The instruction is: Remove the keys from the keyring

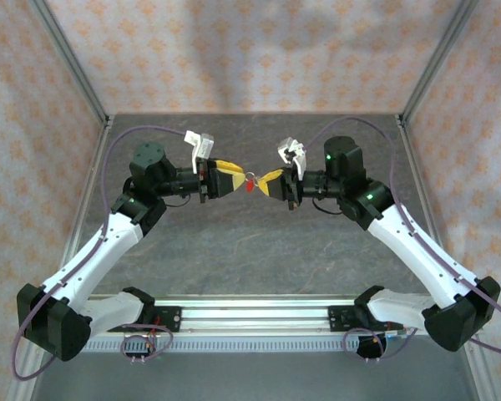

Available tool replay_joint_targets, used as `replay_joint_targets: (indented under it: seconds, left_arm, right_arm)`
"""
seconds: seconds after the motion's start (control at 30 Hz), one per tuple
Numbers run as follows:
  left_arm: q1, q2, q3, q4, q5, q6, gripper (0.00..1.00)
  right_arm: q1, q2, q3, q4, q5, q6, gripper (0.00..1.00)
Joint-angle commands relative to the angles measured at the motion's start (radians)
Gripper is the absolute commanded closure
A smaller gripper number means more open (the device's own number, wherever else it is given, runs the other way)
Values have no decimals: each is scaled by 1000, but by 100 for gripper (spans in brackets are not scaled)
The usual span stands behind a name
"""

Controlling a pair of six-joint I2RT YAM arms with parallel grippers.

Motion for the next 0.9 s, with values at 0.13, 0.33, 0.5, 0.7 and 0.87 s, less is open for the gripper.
replay_joint_targets:
  seconds: [0.13,0.33,0.5,0.7,0.87]
  left_arm:
    - [7,-28,24,-104,-19,93,60]
    - [7,-33,36,-168,-23,145,56]
    - [8,-26,56,-215,-15,175,52]
    - [7,-11,77,-264,0,210,50]
    - [6,9,99,-286,18,221,48]
  right_arm:
    - [-2,25,96,-129,-10,-56,100]
    - [-2,81,151,-233,-25,-98,100]
    - [-2,111,199,-308,-36,-132,100]
    - [-2,128,223,-342,-41,-153,100]
    - [-2,139,233,-359,-63,-163,100]
